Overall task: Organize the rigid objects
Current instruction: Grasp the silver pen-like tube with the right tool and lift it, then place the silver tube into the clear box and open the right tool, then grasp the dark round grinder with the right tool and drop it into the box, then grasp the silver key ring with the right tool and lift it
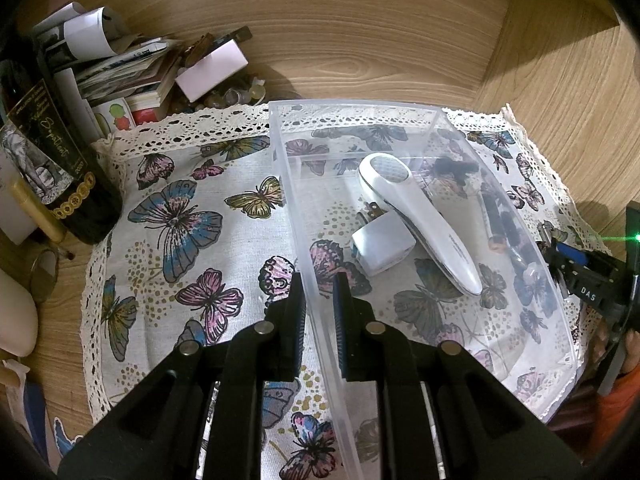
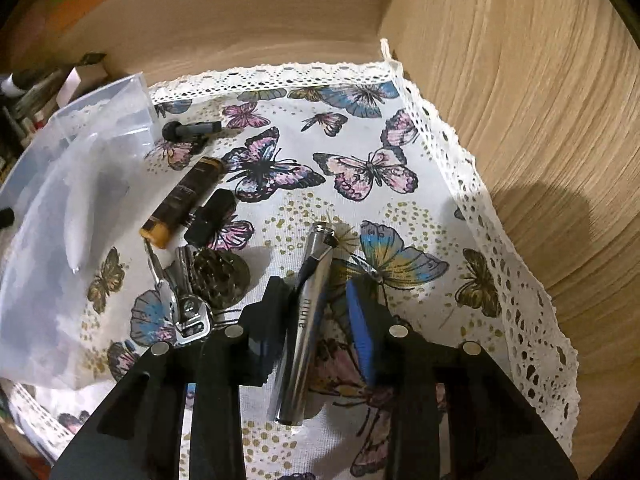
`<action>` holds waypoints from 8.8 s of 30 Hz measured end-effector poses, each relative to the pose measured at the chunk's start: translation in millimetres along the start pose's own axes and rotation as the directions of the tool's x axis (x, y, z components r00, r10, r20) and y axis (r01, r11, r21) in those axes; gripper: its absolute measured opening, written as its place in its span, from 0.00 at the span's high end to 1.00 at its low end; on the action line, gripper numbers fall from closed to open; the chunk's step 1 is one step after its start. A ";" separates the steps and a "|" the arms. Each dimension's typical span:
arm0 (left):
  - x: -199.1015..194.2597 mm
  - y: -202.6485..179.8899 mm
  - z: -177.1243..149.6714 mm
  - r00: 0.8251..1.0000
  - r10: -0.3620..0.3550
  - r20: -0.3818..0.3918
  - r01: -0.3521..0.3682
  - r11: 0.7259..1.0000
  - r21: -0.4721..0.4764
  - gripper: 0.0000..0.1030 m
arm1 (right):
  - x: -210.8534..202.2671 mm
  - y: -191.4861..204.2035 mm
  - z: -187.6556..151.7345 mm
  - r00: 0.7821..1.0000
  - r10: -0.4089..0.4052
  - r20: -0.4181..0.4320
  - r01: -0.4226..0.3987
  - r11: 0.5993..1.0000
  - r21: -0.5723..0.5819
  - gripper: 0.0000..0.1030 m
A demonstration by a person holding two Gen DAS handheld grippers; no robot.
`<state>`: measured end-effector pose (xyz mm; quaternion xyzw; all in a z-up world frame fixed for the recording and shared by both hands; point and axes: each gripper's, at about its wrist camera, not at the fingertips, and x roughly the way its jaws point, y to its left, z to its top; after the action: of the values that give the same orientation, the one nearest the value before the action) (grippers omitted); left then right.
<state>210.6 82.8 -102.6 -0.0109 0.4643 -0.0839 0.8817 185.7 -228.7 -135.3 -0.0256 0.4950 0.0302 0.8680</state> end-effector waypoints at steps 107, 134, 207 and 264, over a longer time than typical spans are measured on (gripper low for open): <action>-5.2 -2.4 -4.5 1.000 0.009 0.020 -0.009 1.000 0.003 0.87 | -28.5 41.1 30.3 0.991 0.120 0.065 -0.115 0.990 -0.081 0.50; -5.2 -3.0 -4.5 1.000 0.009 0.021 -0.009 1.000 0.003 0.87 | -60.3 48.6 56.4 0.966 0.187 0.177 -0.171 0.980 -0.103 0.74; -5.2 -3.5 -5.1 1.000 0.011 0.023 -0.011 1.000 0.002 0.87 | -68.1 74.1 55.2 0.982 0.144 0.124 -0.120 0.975 -0.187 0.58; -5.4 -4.8 -3.9 1.000 0.016 0.026 -0.016 1.000 0.006 0.87 | -110.5 81.2 55.8 0.933 0.223 0.283 -0.166 0.963 -0.212 0.79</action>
<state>203.8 79.1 -99.9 -0.0053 0.4528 -0.0781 0.8882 171.1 -146.6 -13.0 -0.0515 0.3507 0.1655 0.9203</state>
